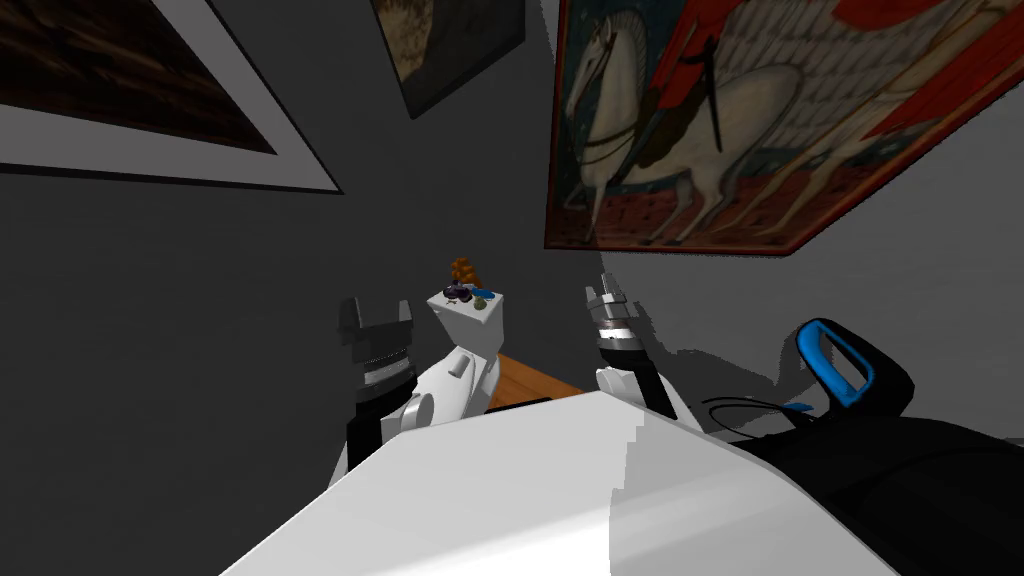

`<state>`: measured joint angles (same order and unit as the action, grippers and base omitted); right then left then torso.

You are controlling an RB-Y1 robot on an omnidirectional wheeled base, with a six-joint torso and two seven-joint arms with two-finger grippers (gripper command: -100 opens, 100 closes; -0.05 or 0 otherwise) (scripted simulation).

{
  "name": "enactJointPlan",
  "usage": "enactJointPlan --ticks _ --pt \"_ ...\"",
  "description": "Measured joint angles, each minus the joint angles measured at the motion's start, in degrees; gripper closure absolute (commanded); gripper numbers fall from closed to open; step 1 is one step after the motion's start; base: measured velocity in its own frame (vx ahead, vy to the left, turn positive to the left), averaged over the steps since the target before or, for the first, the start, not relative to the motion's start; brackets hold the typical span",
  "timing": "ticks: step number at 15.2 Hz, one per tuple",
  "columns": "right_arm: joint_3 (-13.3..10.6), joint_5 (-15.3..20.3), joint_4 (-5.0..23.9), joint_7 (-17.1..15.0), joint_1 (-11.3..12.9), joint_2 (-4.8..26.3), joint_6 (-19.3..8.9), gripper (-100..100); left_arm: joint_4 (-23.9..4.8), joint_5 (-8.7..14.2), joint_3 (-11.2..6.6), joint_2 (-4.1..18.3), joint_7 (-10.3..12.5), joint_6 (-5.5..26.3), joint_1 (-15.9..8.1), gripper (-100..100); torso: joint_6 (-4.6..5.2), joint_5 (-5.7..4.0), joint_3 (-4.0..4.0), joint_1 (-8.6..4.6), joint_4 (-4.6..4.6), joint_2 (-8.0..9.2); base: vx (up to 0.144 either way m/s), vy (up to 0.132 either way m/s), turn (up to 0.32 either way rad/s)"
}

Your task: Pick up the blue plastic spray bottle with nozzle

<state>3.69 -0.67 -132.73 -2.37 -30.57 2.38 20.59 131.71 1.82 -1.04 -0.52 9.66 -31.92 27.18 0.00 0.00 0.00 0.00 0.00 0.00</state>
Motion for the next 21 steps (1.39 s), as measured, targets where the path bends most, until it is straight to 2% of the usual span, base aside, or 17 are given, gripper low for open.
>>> enactJointPlan --ticks 3,7,9,13,21 --pt "0.0 0.0 0.0 0.0 0.0 0.0 0.0 0 -1.1 -0.3 0.4 2.8 0.2 0.9 -0.8 -100 0.01 0.0 0.0 -0.02 0.0 0.01 -0.004 -0.011 -0.05" --pt "0.0 0.0 0.0 0.0 0.0 0.0 0.0 0 -4.0 -0.9 0.81 7.1 1.1 4.1 -3.2 -100 0.02 -0.01 -0.01 -0.07 -0.01 -0.01 -0.003 -0.022 -0.067" --pt "0.0 0.0 0.0 0.0 0.0 0.0 0.0 0 -6.5 -1.6 1.37 8.7 1.4 6.4 -5.8 -100 0.03 -0.02 -0.01 -0.11 -0.01 -0.01 -0.009 -0.032 -0.067" --pt "0.0 0.0 0.0 0.0 0.0 0.0 0.0 0 -9.8 -2.6 2.28 10.8 2.2 10.8 -8.9 -100 0.02 -0.03 0.0 -0.12 0.0 0.01 -0.01 -0.03 -0.044" --pt "0.0 0.0 0.0 0.0 0.0 0.0 0.0 0 -18.6 -5.0 4.38 12.6 3.5 19.7 -17.1 -100 0.0 -0.03 -0.01 -0.15 -0.01 -0.01 -0.007 -0.036 -0.035"
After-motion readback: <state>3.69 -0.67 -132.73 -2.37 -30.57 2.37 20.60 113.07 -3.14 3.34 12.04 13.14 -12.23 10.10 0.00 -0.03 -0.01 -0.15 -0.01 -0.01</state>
